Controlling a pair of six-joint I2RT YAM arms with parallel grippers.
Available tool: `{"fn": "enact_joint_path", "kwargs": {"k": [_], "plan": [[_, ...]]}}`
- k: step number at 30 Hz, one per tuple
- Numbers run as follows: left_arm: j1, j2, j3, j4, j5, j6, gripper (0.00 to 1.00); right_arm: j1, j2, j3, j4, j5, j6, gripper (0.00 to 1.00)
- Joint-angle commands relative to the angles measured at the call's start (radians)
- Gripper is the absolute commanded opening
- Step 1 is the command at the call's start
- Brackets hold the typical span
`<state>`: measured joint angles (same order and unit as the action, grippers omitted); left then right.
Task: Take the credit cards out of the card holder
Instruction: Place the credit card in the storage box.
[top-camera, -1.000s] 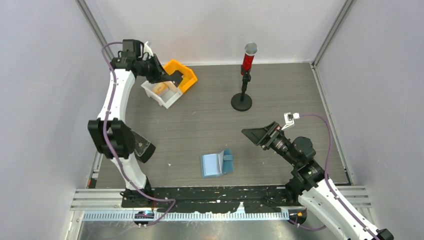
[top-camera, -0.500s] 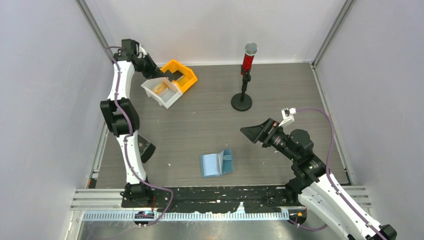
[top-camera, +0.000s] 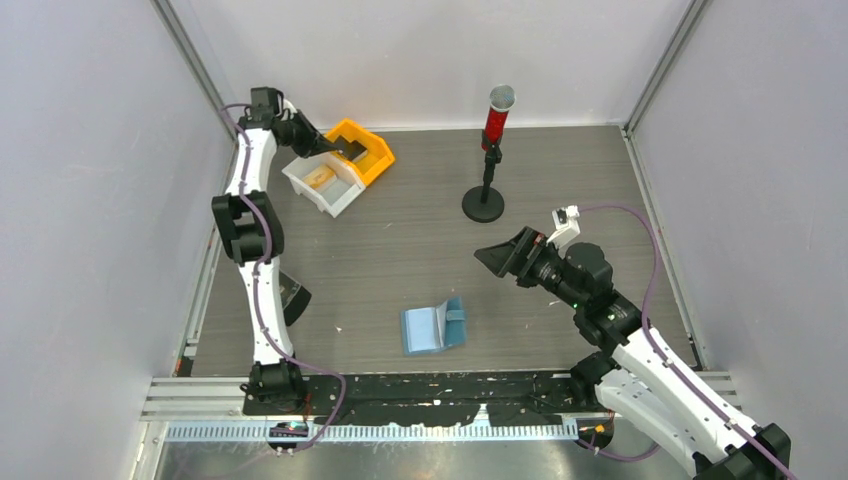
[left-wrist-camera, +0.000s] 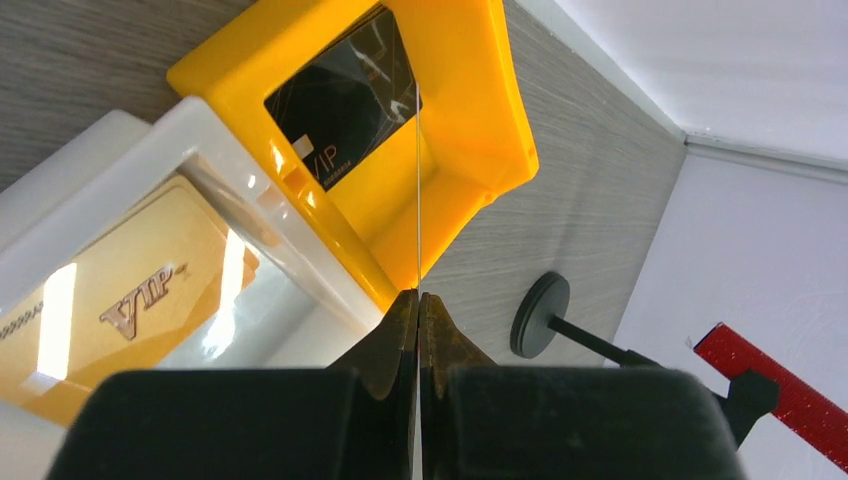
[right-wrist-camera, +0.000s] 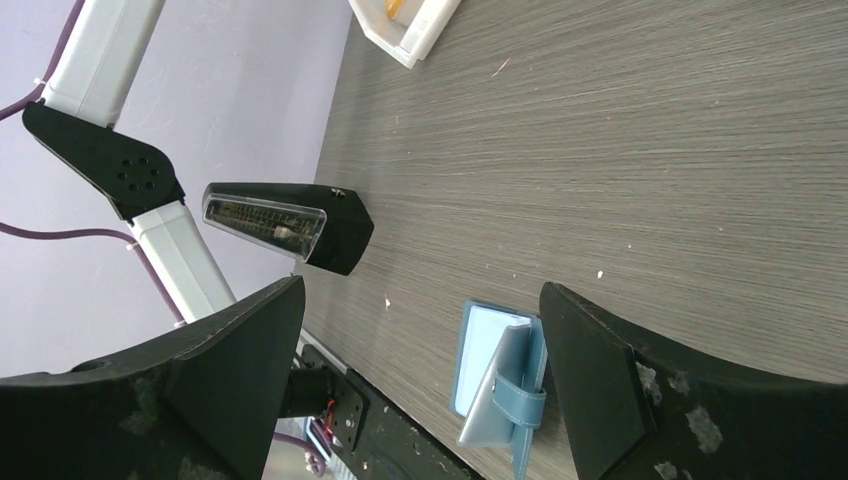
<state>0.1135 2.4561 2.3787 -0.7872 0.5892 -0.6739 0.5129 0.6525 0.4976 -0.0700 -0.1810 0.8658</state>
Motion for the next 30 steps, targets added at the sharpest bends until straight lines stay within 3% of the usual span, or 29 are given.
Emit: {"fn": "enact_joint_path", "kwargs": {"k": [1,30], "plan": [[0.006,0.016,0.052,0.123,0.034,-0.058,0.00,-0.004,0.022,0.060,0.027,0.028,-0.028,0.95],[0.022,0.085,0.050,0.231,0.029,-0.146,0.06,-0.004,0.101,0.110,0.029,0.060,-0.045,0.95]]}}
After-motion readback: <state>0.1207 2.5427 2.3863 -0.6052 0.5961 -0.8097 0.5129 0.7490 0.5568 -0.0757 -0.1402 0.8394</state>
